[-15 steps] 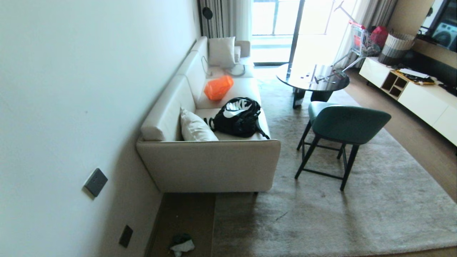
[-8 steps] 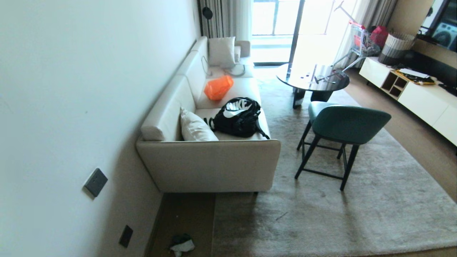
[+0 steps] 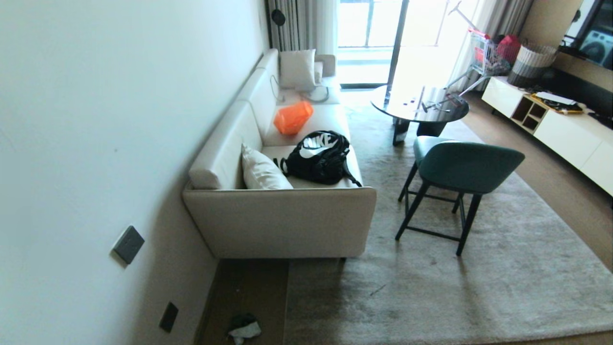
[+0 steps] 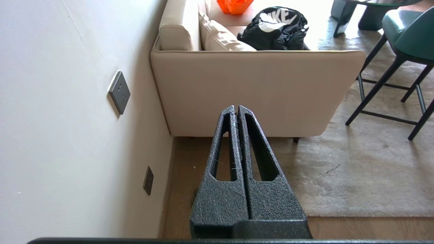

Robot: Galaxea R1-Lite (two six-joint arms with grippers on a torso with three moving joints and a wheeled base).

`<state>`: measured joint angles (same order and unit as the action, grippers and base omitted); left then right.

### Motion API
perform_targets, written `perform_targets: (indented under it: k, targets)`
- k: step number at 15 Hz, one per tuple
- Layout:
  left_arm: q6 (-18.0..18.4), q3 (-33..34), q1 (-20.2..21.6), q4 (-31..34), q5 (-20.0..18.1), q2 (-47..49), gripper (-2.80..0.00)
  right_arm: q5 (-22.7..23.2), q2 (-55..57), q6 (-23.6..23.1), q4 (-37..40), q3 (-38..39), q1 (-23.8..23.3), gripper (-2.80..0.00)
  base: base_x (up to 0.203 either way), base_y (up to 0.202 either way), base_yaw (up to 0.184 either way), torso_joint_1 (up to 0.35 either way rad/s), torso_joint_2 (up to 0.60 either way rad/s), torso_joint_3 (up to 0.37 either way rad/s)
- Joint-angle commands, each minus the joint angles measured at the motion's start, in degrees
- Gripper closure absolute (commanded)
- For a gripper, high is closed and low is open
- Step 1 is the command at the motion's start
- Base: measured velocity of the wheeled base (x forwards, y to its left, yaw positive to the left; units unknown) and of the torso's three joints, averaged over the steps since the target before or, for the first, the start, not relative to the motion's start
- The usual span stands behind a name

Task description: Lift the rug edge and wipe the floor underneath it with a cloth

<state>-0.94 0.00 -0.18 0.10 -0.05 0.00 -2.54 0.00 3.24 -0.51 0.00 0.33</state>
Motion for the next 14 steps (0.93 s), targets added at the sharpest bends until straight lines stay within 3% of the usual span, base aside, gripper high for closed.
perform_targets:
  k: [1,14]
  targets:
    - [-0.03,0.00,0.01,-0.01,0.05,0.00,0.00,-0.01,0.09,0.02,-0.02,0.00,0.02,0.00,0.000,0.000,0.000,0.000,0.00,0.000]
    - [-0.03,0.00,0.01,-0.01,-0.04,0.00,0.00,-0.01,0.09,0.10,-0.02,0.00,0.02,0.00,0.000,0.000,0.000,0.000,0.00,0.000]
